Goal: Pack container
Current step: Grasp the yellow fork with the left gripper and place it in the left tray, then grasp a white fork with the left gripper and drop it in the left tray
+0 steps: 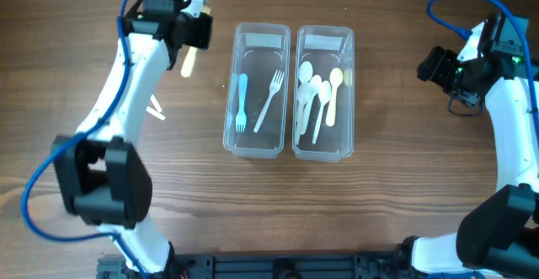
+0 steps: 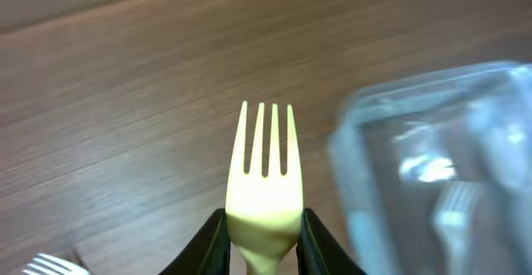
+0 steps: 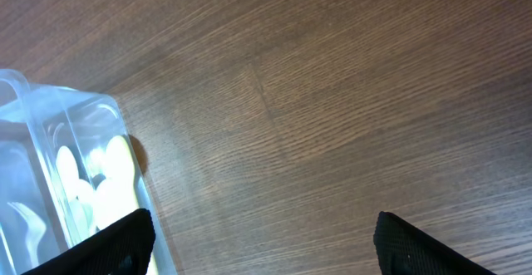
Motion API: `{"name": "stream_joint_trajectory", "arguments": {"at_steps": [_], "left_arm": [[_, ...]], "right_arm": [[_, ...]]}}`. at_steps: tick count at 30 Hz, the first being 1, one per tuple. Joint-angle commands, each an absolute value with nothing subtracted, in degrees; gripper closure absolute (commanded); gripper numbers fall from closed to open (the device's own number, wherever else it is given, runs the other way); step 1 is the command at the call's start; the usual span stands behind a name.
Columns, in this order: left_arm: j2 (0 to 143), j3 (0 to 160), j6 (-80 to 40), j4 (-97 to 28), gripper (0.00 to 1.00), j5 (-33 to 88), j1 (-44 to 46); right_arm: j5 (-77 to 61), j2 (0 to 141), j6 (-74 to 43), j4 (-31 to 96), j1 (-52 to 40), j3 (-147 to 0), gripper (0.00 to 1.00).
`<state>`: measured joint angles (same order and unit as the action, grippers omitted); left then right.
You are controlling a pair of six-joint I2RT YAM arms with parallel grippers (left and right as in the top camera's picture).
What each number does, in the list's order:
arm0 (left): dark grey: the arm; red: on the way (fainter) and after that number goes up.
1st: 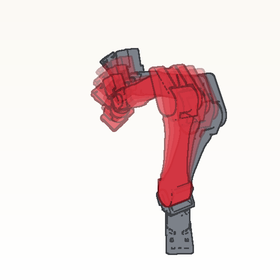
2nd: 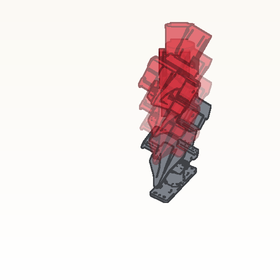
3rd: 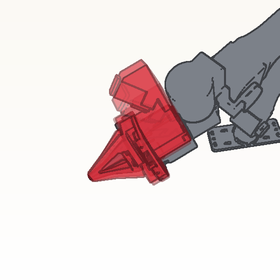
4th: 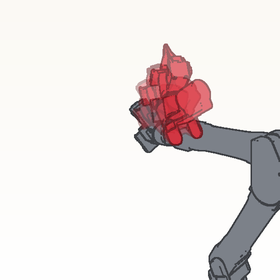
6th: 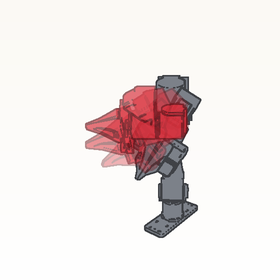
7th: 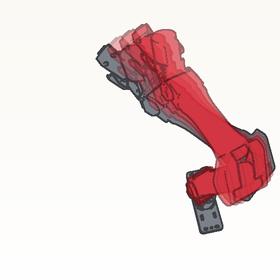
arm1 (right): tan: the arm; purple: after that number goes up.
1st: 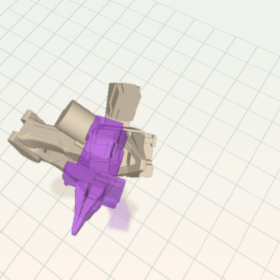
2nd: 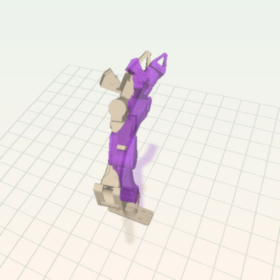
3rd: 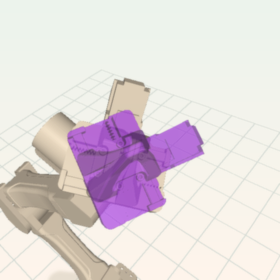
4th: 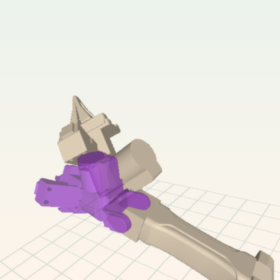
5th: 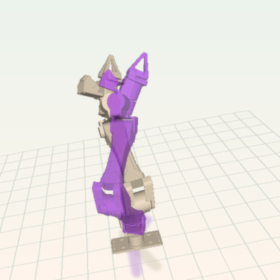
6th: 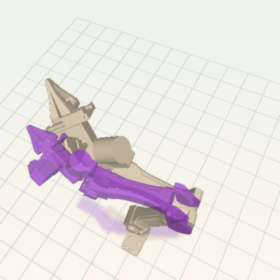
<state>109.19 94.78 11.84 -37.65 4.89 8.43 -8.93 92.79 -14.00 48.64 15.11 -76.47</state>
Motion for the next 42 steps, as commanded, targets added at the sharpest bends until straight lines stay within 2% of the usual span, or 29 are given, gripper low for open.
{"name": "stream_joint_trajectory", "arguments": {"at_steps": [1, 5, 8, 10, 11, 13, 14, 15, 18, 22, 26, 29, 32, 37, 42], "left_arm": [[106.06, 94.89, 1.30, -41.43, 0.78, 14.85, 14.57], [107.20, 94.83, -0.80, -44.91, 0.80, 14.68, 22.76], [110.39, 94.83, -9.13, -46.22, 0.73, 10.13, 26.00], [112.66, 94.83, -11.75, -46.59, 0.73, 10.17, 25.87], [113.71, 94.83, -12.95, -46.50, 0.65, 10.00, 25.58], [112.88, 95.53, -12.88, -46.00, 0.43, 9.96, 24.77], [111.74, 96.99, -12.88, -46.59, 0.13, 9.98, 23.99], [110.19, 98.76, -12.84, -47.42, 0.07, 9.96, 22.90], [103.66, 100.95, -12.38, -47.75, 0.01, 8.32, 17.85], [101.14, 99.72, -8.97, -53.69, 0.00, 3.22, 2.66], [107.20, 97.06, -25.87, -58.37, 0.01, 2.09, -7.40], [112.55, 96.51, -30.41, -60.10, 0.07, 1.98, -7.81], [118.04, 96.51, -36.27, -60.27, 0.20, -0.84, -7.25], [125.82, 96.51, -41.04, -57.78, 0.23, -5.48, -7.25], [128.88, 96.49, -37.78, -54.65, 0.29, -9.17, -7.42]], "right_arm": [[-8.32, 93.58, -13.45, 48.69, 14.96, -76.27, 0.16], [-8.32, 93.58, -13.47, 48.80, 14.96, -76.27, 0.16], [-8.32, 93.58, -13.47, 48.88, 14.96, -76.27, 0.15], [-8.32, 93.58, -13.47, 48.88, 14.96, -76.27, 0.16], [-8.32, 93.58, -13.47, 48.86, 14.96, -76.27, 0.15], [-8.32, 93.58, -13.47, 48.84, 14.96, -76.27, 0.15], [-8.32, 93.58, -13.47, 48.86, 14.96, -76.27, 0.15], [-8.32, 93.58, -13.45, 48.86, 14.96, -76.27, 0.15], [-8.32, 93.58, -13.45, 48.88, 14.96, -76.27, 0.15], [-8.34, 93.58, -13.52, 48.86, 14.96, -76.27, 0.15], [-8.38, 93.58, -13.67, 48.77, 14.96, -76.27, 0.15], [-8.36, 93.58, -13.69, 48.69, 14.96, -76.27, 0.15], [-8.36, 93.58, -13.63, 48.75, 14.96, -76.27, 0.15], [-8.38, 93.58, -13.61, 49.36, 14.96, -76.27, 0.15], [-8.36, 93.58, -13.50, 50.48, 14.96, -76.27, 0.15]]}}
